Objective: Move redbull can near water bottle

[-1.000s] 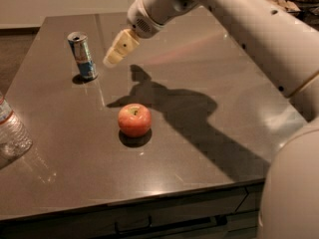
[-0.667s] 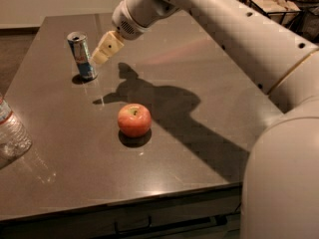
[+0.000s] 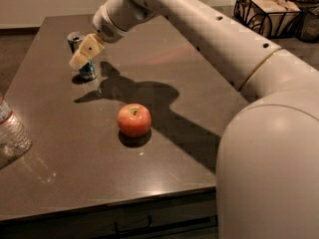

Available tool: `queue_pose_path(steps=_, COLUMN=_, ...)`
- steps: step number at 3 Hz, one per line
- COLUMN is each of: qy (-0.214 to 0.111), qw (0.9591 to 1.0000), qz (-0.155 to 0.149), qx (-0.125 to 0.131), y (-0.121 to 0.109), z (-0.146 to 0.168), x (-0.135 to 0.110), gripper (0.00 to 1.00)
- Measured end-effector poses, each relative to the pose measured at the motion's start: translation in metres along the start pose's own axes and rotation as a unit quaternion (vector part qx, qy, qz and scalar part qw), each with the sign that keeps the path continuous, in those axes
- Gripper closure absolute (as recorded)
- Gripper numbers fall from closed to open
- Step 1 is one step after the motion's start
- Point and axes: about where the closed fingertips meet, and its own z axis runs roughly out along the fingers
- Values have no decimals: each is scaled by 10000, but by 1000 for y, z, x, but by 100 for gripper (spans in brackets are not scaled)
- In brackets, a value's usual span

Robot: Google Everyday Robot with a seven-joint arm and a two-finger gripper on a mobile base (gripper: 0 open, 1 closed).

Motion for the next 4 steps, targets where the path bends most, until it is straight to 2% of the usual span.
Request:
queue_pose_path(steps=2, qy=-105, qw=9997, qz=-18, qx=-203, y=0, z=20, x=-13, gripper=46)
queue_pose_path(steps=3, qy=-189, qw=9993, qz=-88, qx=-313, y=2, z=13, x=-17, gripper=68)
queue_pose_path(steps=4, qy=-309, qw=9978, qz=-245, qx=-542, y=16, z=-5, x=-21, gripper=91)
